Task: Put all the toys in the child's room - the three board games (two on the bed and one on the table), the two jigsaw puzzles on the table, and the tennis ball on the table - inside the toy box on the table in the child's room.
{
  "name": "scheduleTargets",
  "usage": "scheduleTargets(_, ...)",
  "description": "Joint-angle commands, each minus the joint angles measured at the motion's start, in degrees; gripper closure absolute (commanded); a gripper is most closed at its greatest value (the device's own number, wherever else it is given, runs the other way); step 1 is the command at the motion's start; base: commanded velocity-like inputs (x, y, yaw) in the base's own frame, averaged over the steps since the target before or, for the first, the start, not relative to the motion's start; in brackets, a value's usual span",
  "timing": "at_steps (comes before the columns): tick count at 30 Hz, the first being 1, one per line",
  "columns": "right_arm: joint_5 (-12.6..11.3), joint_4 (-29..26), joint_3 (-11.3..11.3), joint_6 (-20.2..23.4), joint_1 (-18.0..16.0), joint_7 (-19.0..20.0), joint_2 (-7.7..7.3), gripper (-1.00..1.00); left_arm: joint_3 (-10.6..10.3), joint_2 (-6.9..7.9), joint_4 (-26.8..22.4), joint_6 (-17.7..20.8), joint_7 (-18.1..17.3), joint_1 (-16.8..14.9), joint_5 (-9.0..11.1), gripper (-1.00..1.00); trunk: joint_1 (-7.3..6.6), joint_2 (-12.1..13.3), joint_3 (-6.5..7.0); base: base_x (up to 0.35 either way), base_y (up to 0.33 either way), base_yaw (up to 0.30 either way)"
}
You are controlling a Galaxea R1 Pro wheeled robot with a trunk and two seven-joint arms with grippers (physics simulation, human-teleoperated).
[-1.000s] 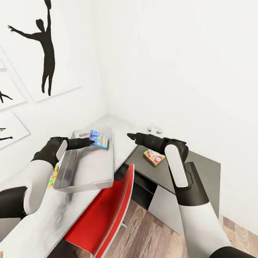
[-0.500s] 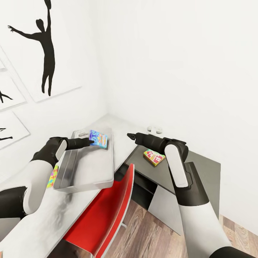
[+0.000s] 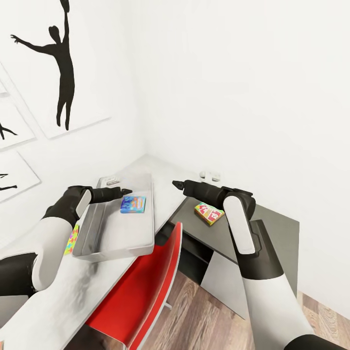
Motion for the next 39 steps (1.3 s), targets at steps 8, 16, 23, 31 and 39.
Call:
scheduleTargets(8, -0.6, 0.0, 0.0, 0.2, -0.1, -0.6, -0.02, -1.00, 0.2, 0.01, 0.0, 0.5, 0.0, -0.1, 0.3, -1.00, 0.03, -0.1, -0.11, 0.000, 0.000, 0.000)
scheduleTargets(16, -0.6, 0.0, 0.0, 0.2, -0.1, -0.6, -0.06, -1.00, 0.2, 0.19, 0.0, 0.2, 0.0, 0.0, 0.6, -1.00, 0.03, -0.1, -0.11, 0.000, 0.000, 0.000)
scheduleTargets(23, -0.6, 0.0, 0.0, 0.2, -0.1, -0.6, -0.07, -1.00, 0.2, 0.31, -1.0, 0.5, -0.5, 0.0, 0.6, -1.00, 0.03, -0.1, -0.11, 0.000, 0.000, 0.000)
scheduleTargets(31, -0.6, 0.0, 0.0, 0.2, 0.0, -0.6, -0.06, -1.00, 0.4, 0.44, -5.5, 1.5, -0.8, 0.0, 0.8, -1.00, 0.03, -0.1, -0.01, 0.000, 0.000, 0.000)
scheduleTargets(39, -0.6, -0.1, 0.0, 0.2, 0.0, -0.5, -0.12, -1.00, 0.4, 0.76, -20.4, 12.2, -0.9, 0.6, 0.9, -1.00, 0.03, -0.1, 0.59, 0.000, 0.000, 0.000)
